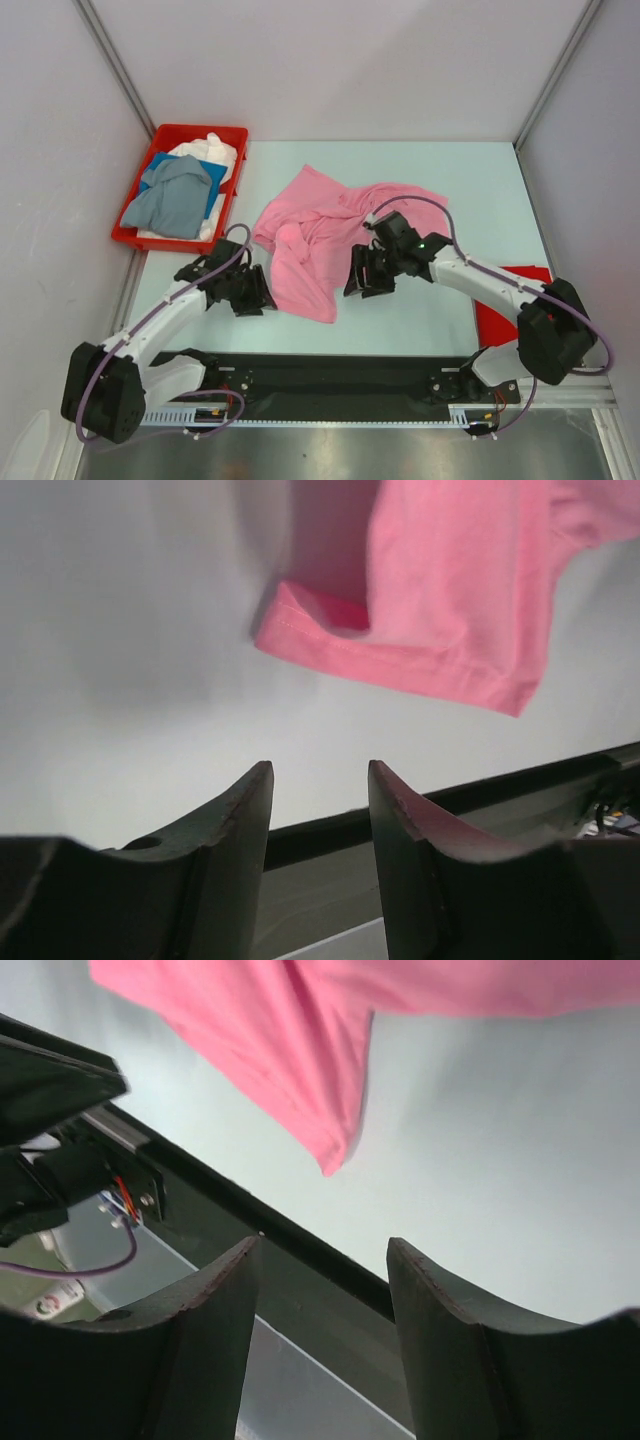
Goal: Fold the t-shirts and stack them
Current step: Flatten the tshirt out
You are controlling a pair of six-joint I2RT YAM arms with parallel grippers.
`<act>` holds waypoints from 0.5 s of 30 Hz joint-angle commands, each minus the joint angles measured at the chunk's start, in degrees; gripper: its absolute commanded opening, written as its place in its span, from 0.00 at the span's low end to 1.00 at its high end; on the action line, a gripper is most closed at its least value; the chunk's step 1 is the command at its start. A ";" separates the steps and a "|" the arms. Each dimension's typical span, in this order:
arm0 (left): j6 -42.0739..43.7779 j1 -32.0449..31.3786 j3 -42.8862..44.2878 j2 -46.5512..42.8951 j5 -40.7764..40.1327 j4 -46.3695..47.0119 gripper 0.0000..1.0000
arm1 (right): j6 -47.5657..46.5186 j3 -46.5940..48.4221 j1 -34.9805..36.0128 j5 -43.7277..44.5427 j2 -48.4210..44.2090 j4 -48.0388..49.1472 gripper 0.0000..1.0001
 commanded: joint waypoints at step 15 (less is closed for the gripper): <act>-0.44 -4.53 3.91 18.85 -14.80 11.30 0.40 | -7.73 -6.86 -24.46 -6.01 -16.89 -8.63 0.58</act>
